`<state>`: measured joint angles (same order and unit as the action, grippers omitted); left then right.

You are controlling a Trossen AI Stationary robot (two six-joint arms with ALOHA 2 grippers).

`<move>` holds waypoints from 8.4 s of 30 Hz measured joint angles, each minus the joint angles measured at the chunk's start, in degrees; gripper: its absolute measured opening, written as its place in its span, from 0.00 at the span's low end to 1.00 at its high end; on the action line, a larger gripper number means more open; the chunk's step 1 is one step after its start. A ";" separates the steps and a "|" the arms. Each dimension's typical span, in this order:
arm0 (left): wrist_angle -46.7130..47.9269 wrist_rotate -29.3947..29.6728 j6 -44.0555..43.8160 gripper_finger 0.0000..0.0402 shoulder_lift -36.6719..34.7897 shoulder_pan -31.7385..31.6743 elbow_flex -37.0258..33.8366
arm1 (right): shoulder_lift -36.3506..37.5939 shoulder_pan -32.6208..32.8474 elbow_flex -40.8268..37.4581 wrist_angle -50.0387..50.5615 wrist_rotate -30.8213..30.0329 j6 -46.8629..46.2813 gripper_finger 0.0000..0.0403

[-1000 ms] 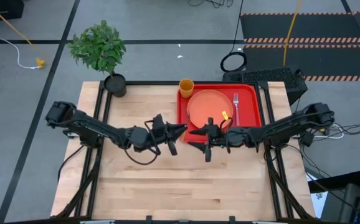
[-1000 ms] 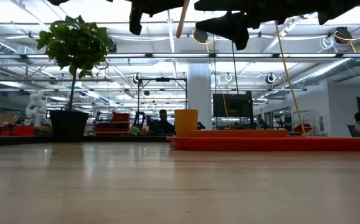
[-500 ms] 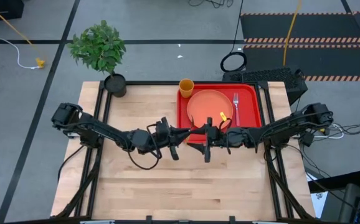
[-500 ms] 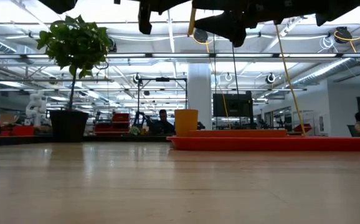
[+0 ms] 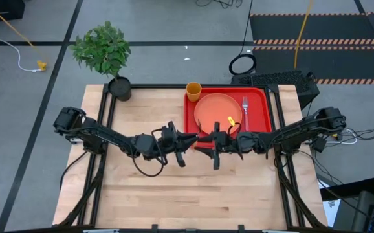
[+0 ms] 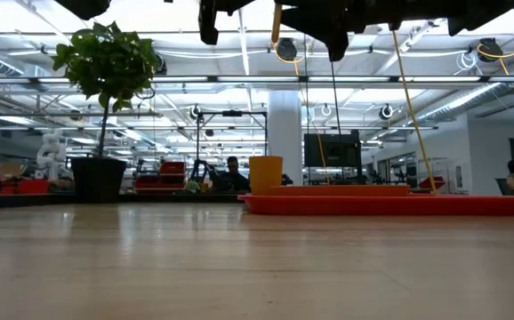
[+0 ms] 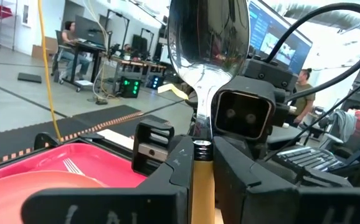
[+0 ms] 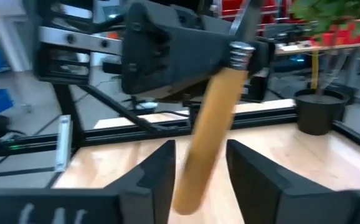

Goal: Pick and place plate/cup/fork/spoon on tray
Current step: Put the yellow spoon to the right of the pink fork on the red tray

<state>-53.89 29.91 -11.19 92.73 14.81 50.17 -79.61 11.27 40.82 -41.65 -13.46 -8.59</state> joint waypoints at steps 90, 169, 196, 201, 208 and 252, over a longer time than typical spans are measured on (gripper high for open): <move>12.52 -3.03 6.60 0.50 -6.48 2.60 0.02 | 5.18 -0.06 0.00 7.94 9.24 -1.19 0.13; 4.23 -27.47 20.96 0.01 -3.48 -8.35 -0.02 | 6.09 -1.22 0.00 17.48 6.48 0.37 0.35; 10.52 18.40 10.46 0.01 -3.45 -7.09 -0.02 | 4.52 2.20 0.02 14.44 -39.19 2.96 0.56; 10.90 24.41 3.02 0.01 -3.45 -7.23 -0.02 | -1.66 2.20 0.02 5.32 -45.66 12.27 0.56; 6.54 24.02 0.82 0.01 -0.55 -7.65 0.05 | -9.25 2.01 0.02 -5.01 -46.99 22.84 0.56; 15.84 25.63 0.05 0.28 7.72 -8.71 9.70 | -11.55 -3.75 -0.04 -4.58 -43.25 29.55 0.12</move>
<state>-38.05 55.54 -11.13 100.45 6.09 59.88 -91.17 7.52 40.77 -46.23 -56.72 20.96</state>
